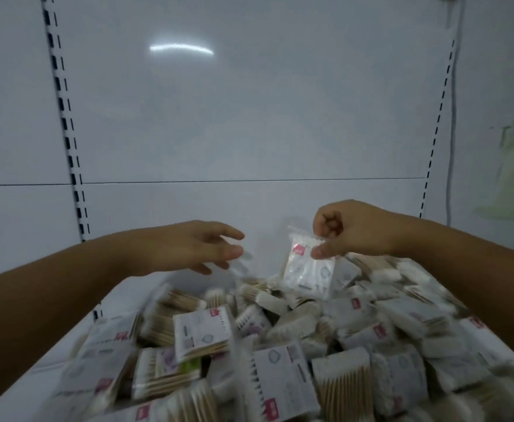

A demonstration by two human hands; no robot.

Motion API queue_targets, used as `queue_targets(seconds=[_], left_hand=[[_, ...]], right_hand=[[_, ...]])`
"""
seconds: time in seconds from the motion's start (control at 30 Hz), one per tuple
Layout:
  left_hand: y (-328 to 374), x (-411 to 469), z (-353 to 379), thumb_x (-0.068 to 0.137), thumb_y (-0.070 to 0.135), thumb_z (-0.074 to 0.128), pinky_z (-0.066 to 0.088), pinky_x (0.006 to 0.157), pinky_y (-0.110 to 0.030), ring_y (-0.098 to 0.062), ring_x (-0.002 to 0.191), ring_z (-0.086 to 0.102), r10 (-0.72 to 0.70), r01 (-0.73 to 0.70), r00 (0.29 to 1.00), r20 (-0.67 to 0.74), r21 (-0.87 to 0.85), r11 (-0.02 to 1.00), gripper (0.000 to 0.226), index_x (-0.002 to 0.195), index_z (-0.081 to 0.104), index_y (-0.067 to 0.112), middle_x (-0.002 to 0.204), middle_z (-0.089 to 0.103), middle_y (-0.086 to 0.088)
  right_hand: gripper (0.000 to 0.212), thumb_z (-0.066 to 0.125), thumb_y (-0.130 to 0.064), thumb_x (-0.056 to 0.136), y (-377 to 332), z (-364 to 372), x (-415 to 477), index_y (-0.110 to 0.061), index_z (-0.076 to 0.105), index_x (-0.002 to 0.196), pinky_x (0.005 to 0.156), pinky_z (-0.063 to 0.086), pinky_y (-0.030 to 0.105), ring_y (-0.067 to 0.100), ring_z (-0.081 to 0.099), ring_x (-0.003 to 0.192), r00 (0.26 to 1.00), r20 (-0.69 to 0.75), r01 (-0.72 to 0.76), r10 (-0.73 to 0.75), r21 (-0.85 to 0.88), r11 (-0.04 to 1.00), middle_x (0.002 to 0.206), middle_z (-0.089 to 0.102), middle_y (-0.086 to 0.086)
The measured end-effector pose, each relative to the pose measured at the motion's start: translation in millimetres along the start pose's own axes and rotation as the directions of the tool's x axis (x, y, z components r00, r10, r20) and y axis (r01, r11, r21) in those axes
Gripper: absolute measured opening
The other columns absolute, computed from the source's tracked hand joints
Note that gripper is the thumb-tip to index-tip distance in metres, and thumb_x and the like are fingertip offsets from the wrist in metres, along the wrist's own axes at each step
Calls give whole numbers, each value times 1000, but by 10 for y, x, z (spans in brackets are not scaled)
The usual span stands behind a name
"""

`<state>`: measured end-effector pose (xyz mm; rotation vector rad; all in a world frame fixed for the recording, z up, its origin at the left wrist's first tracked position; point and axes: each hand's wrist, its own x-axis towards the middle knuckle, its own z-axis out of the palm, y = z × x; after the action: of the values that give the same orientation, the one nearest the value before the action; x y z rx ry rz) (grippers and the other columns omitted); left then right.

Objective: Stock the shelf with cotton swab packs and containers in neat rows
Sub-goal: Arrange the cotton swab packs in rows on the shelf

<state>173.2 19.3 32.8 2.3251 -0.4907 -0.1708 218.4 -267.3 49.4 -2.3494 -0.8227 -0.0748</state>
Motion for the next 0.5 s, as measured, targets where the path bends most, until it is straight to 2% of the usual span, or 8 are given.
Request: queue_targets(seconds=[0.1,0.17,0.2,0.23,0.3,0.37,0.43,0.5], left_hand=[[-140,-6,78,82,46,70,53,86,-29,-16,105,66,-8,28,997,80,-251,968,51,128,54,30,118,68,3],[-291,-92,38,88,21,66,52,76,-29,-21,90,68,-32,39,999,32,-269,962,24,112,67,23,103,72,-5],[-379,-153,-13,89,13,64,52,71,-27,-20,85,68,-46,45,999,0,-256,966,19,105,71,21,98,73,-6],[-474,-231,-83,89,10,63,54,70,-27,-20,85,70,-69,59,997,-32,-255,965,19,103,72,19,99,74,-7],[-663,-384,-236,89,8,61,57,71,-32,-25,89,72,-155,107,978,-140,-302,947,18,104,71,12,102,74,-12],[-837,-521,-343,89,8,61,58,64,-32,-24,82,72,-271,159,931,-246,-396,904,15,102,69,8,100,73,-15],[-957,-617,-380,89,10,61,57,60,-31,-23,78,71,-354,202,893,-277,-455,867,14,101,67,7,99,73,-17],[-1023,-675,-383,89,13,62,58,65,-34,-24,79,70,-380,223,884,-272,-467,855,14,101,67,8,99,73,-17]], right_hand=[[25,85,-20,67,-327,397,256,-19,63,77,56,46,15,1,55,56,993,-27,117,-114,141,983,66,60,-9],[30,83,-30,69,-477,700,431,-21,65,91,64,51,18,1,61,67,988,16,151,-156,170,974,81,66,-8],[41,80,-39,71,-533,809,496,-23,63,104,72,52,21,1,63,78,988,60,128,-139,160,979,93,67,-8],[57,75,-51,71,-560,894,563,-25,57,119,82,51,24,3,63,92,986,127,92,-104,99,991,109,65,-9],[81,65,-68,70,-555,1032,661,-28,45,137,101,43,32,9,52,119,958,285,54,4,-195,979,134,51,-11],[91,63,-74,67,-534,1190,684,-26,41,140,106,38,38,15,41,130,899,418,105,132,-497,862,145,40,-8],[82,66,-72,68,-536,1346,682,-17,52,128,102,41,40,22,46,122,852,501,247,151,-640,728,135,48,3],[73,68,-68,69,-556,1409,682,-13,59,116,98,44,40,23,48,115,869,492,317,61,-646,694,123,52,5]])
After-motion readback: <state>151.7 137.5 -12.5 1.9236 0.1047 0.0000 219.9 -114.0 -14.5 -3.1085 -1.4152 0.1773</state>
